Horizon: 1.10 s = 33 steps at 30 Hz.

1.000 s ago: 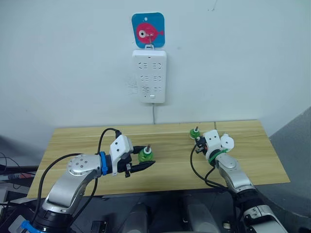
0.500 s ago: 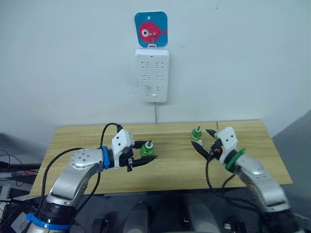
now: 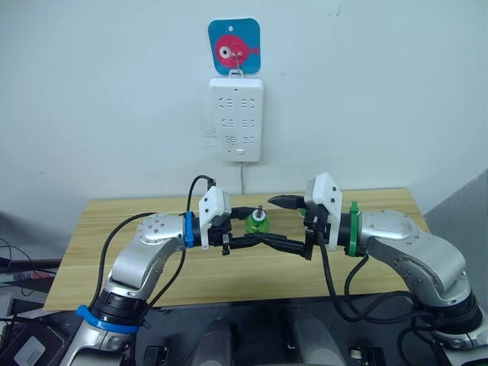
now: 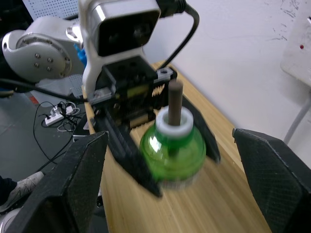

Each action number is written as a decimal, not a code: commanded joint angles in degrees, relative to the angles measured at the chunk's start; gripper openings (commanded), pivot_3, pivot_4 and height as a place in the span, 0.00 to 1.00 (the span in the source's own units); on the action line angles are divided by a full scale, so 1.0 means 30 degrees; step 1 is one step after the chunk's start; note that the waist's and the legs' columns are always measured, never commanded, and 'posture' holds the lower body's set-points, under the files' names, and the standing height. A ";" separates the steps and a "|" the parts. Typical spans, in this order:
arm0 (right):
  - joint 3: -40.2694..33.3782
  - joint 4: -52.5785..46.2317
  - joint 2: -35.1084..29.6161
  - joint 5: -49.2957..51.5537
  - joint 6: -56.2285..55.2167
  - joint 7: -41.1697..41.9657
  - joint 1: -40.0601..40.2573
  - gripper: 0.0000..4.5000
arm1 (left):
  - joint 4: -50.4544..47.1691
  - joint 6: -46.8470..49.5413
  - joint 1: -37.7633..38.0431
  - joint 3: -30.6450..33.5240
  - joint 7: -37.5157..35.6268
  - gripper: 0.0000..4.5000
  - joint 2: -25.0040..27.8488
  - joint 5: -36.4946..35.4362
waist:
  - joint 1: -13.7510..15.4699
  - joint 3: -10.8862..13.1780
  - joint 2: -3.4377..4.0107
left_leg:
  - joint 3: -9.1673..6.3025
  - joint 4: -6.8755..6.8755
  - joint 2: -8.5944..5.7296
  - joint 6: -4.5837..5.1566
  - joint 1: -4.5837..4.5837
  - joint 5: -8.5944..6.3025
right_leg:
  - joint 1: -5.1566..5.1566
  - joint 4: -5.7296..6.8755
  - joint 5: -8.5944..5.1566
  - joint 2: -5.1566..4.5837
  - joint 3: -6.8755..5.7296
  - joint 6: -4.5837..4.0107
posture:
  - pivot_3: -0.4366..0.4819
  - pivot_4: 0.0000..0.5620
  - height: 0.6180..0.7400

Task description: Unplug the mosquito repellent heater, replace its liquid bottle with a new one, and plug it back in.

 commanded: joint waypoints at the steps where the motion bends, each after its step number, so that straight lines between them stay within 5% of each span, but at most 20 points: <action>1: 0.0388 0.0128 0.0390 -0.0330 -0.0558 0.0154 -0.0428 0.95 | -0.0313 -0.0441 -0.0198 -0.0102 -0.0085 0.51 -0.0240 -0.0143 | -0.0006 -0.0004 -0.0005 | -0.0008 0.0000 0.0004 0.0000 0.0001 0.0000 | 0.0001 0.0003 0.0000 -0.0008 -0.0006 0.0000 | 0.31 0.29 0.92; 4: 0.0651 0.0381 0.0779 -0.0550 -0.0706 0.0147 -0.0441 0.95 | -0.0349 -0.0474 -0.0239 -0.0142 -0.0039 0.51 -0.0348 -0.0124 | -0.0055 -0.0006 -0.0007 | -0.0015 0.0000 0.0012 -0.0002 0.0003 0.0001 | 0.0000 0.0012 0.0000 -0.0009 -0.0010 0.0000 | 0.32 0.29 0.92; 7: 0.0706 0.0467 0.0860 -0.0695 -0.0850 0.0236 -0.0377 0.81 | -0.0316 -0.0507 -0.0288 -0.0117 -0.0064 0.51 -0.0350 -0.0134 | -0.0109 -0.0008 -0.0008 | -0.0017 -0.0001 0.0013 -0.0002 0.0004 0.0001 | 0.0000 0.0012 0.0000 -0.0009 -0.0008 0.0000 | 0.32 0.28 0.92; 15: 0.0859 0.0421 0.0856 -0.0896 -0.0979 0.0441 -0.0335 0.20 | -0.0429 -0.0548 -0.0274 -0.0053 -0.0161 0.51 -0.0418 -0.0318 | -0.0117 -0.0010 -0.0009 | -0.0019 0.0000 0.0010 -0.0003 0.0004 0.0001 | 0.0000 0.0014 0.0000 -0.0010 -0.0011 -0.0001 | 0.33 0.28 0.92; 22: 0.0652 0.0430 0.0705 -0.1078 -0.1190 0.0795 -0.0450 0.19 | -0.0848 0.0315 -0.0300 0.0258 -0.0239 0.51 -0.0654 -0.1350 | -0.0117 -0.0020 -0.0011 | -0.0020 0.0000 0.0009 -0.0003 0.0005 0.0001 | 0.0000 0.0015 0.0001 -0.0015 -0.0009 -0.0001 | 0.33 0.26 0.92; 29: -0.1577 0.0510 0.0729 0.0215 -0.0507 0.0478 -0.0338 0.19 | -0.0546 0.0091 -0.0463 0.0561 0.0237 0.99 -0.0375 -0.0881 | -0.0114 -0.0095 -0.0030 | -0.0022 0.0002 0.0006 -0.0005 0.0003 0.0003 | 0.0001 0.0019 0.0002 -0.0017 -0.0010 -0.0002 | 0.33 0.23 0.92; 33: -0.4618 0.0769 0.1327 0.2886 0.1312 -0.0943 -0.0152 0.19 | -0.0996 0.2724 -0.0485 0.1383 0.0704 1.00 0.0200 -0.2539 | -0.0116 -0.0121 -0.0051 | -0.0025 0.0002 0.0010 -0.0005 0.0003 0.0003 | 0.0000 0.0028 0.0003 -0.0017 -0.0011 -0.0003 | 0.33 0.22 0.92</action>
